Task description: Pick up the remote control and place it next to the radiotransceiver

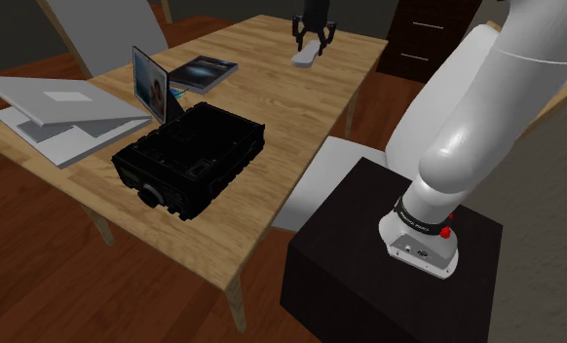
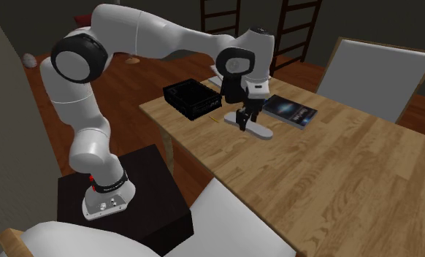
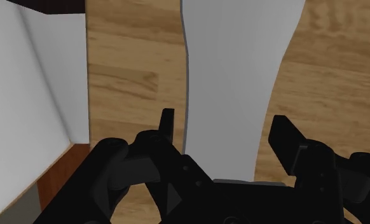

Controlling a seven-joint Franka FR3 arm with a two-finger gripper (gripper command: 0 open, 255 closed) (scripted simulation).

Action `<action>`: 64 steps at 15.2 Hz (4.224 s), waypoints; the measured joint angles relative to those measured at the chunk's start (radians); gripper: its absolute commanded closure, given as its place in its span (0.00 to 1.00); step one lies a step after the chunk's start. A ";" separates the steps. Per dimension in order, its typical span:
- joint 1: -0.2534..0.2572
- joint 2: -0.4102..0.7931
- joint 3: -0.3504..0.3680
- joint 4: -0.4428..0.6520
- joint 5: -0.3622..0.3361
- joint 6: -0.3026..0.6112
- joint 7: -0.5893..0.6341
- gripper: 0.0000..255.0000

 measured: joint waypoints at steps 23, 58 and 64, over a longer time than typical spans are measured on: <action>0.159 -0.092 0.161 -0.223 -0.014 0.136 0.322 1.00; 0.159 0.020 0.161 -0.370 -0.012 0.396 0.319 0.00; 0.157 -0.036 0.160 -0.321 -0.013 0.292 0.318 0.00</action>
